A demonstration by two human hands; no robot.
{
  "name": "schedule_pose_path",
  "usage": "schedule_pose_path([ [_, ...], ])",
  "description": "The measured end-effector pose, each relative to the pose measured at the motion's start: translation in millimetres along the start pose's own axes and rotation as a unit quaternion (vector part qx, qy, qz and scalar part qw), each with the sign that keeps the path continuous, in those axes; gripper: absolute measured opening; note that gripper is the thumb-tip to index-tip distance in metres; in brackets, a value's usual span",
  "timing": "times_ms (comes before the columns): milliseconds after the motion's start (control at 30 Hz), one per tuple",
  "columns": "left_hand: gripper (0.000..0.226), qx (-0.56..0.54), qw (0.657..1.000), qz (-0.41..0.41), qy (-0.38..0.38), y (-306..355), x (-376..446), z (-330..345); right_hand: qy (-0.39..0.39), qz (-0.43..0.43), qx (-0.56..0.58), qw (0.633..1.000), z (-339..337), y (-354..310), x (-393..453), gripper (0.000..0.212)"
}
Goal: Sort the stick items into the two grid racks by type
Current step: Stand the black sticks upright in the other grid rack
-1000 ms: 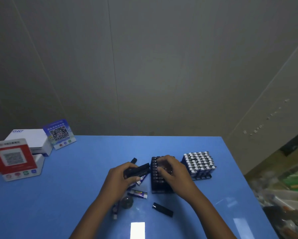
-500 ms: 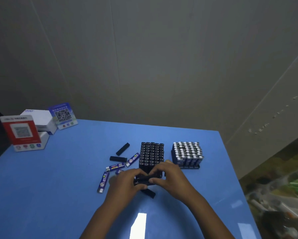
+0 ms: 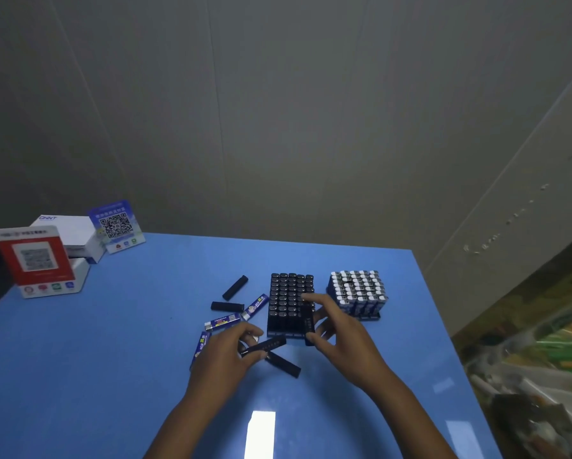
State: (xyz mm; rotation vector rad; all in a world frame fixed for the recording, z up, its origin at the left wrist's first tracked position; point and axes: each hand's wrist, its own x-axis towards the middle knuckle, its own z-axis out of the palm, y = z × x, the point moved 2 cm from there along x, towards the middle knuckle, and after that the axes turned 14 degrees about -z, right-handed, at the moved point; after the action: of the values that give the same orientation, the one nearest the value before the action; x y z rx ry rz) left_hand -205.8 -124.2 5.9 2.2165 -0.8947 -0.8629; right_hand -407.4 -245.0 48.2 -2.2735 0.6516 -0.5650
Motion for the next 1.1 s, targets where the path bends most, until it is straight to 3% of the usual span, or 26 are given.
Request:
schedule_pose_path([
  [167,0.028,-0.019,1.0,0.017,-0.014,-7,3,2,0.024,0.006,-0.03,0.999,6,-2,-7,0.056],
  [433,0.029,-0.021,0.999,0.012,-0.023,-13,2,2,0.121,0.014,-0.003,0.993,3,4,-11,0.016],
  [567,0.028,-0.021,1.0,0.003,-0.012,-12,6,3,0.145,0.017,-0.046,0.988,-6,14,-6,0.01],
  [767,0.028,-0.018,1.0,-0.011,-0.005,-11,10,5,0.091,0.069,-0.018,0.993,-10,30,3,0.014],
  [967,0.026,-0.037,0.999,-0.027,0.014,-12,8,1,-0.003,0.028,-0.076,0.997,2,38,20,0.01],
  [1100,0.036,-0.036,0.998,-0.037,0.038,-20,6,-6,-0.039,0.006,-0.094,0.995,16,40,33,0.017],
])
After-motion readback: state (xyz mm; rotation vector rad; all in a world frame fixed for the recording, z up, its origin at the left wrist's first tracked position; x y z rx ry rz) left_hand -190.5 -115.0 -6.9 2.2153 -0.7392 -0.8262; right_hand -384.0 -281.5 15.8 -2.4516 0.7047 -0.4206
